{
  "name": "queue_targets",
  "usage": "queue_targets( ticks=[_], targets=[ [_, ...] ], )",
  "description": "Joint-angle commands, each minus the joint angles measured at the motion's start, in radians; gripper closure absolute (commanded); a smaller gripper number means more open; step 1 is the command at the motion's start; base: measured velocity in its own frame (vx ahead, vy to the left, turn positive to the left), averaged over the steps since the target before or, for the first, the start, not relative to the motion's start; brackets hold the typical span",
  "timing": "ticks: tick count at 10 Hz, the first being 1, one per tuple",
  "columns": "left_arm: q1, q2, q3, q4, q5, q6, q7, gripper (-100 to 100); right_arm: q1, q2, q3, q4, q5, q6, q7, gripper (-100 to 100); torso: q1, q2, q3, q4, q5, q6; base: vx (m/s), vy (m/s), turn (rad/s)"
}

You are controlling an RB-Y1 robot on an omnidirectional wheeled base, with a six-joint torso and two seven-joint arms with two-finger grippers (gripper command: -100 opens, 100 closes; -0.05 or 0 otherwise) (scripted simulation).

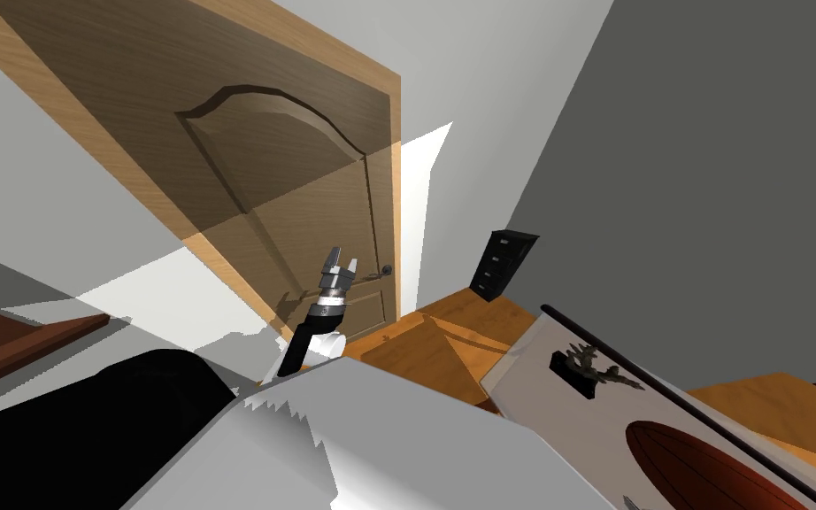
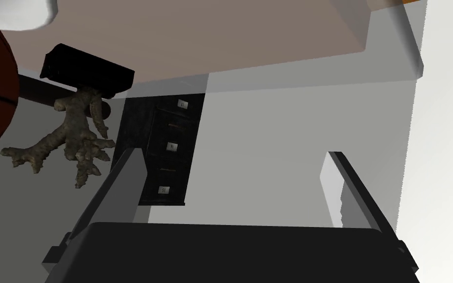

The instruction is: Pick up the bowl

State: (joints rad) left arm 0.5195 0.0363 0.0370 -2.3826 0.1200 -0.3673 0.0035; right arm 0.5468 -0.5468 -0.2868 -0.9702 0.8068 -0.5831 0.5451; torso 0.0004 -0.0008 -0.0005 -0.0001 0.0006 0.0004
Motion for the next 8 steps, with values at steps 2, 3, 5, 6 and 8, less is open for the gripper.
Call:
queue_targets(
  ticks=[2,3,5,6,8],
  targets=[
    [0.0,0.0,0.0,0.0,0.0,0.0,0.0,0,-0.007,-0.022,-0.015,0.084,0.059,-0.011,0.035,-100,0.0,0.0,0.0,0.0,0.0,0.0,0.027,0.002,0.059],
    [0.0,0.0,0.0,0.0,0.0,0.0,0.0,0,-0.007,-0.022,-0.015,0.109,0.059,-0.011,0.035,-100,0.0,0.0,0.0,0.0,0.0,0.0,0.022,-0.001,0.039],
    [0.0,0.0,0.0,0.0,0.0,0.0,0.0,0,-0.018,-0.054,-0.024,0.21,0.126,-0.015,0.068,-100,-0.001,0.0,0.0,0.0,0.0,0.0,0.036,-0.008,0.094],
    [0.0,0.0,0.0,0.0,0.0,0.0,0.0,0,-0.018,-0.054,-0.024,0.212,0.135,-0.015,0.068,-100,-0.001,-0.001,0.0,0.0,0.0,0.0,0.033,-0.006,0.028],
    [0.0,0.0,0.0,0.0,0.0,0.0,0.0,0,-0.03,-0.084,-0.029,0.285,0.201,-0.019,0.096,-100,-0.001,0.0,0.0,0.0,0.0,0.0,0.028,-0.01,0.066]
  ],
)
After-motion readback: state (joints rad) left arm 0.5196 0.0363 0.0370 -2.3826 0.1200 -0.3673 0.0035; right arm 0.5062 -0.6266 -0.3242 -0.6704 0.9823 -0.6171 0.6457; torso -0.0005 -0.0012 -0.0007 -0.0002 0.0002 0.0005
